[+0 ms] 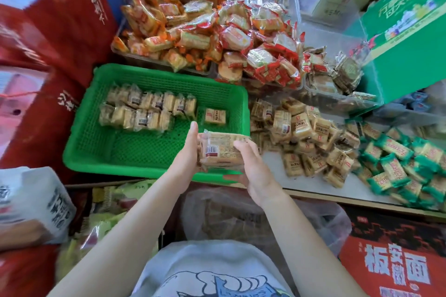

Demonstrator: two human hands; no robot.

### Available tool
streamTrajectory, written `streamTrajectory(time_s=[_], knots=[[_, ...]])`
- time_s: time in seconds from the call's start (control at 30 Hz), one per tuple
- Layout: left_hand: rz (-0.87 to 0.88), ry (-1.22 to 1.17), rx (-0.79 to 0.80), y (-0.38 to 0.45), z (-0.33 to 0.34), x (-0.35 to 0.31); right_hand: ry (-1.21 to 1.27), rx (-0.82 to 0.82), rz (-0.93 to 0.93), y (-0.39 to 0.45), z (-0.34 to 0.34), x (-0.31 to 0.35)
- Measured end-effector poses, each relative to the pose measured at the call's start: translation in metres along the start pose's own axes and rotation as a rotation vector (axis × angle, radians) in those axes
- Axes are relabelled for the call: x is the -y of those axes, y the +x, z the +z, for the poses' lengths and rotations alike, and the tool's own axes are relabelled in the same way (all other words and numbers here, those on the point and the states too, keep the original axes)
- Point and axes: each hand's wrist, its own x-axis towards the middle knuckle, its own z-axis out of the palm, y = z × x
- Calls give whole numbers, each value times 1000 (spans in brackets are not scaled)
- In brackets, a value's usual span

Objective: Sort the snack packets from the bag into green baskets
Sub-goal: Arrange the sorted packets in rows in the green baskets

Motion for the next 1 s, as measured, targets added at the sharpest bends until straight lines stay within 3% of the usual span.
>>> streamTrajectory(time_s=[0.1, 0.3, 0.37, 0.43, 0.5, 0.6, 0.73, 0.87, 1.0], knots=[[26, -7, 149, 5, -28, 5, -27, 2, 45, 16, 15, -1], [36, 83, 37, 20, -74, 16, -187, 175, 203, 59, 51, -4], [137, 486, -161, 29, -91, 25, -282, 100, 251, 78, 66, 0], [323, 975, -473, 29, -110, 35, -392, -46, 280, 102, 79, 2], [351, 1169, -595, 25, -125, 37, -495, -197, 228, 125, 92, 1], [229, 1227, -584, 25, -132, 41, -625, -339, 116, 147, 117, -3], [250, 1210, -590, 30, -132, 44, -736, -410, 23, 156, 142, -14], [289, 1232, -601, 32, -134, 48, -637, -429, 213, 165, 139, -23], [299, 1256, -614, 34, -133, 48, -316, -329, 403, 160, 139, -20]])
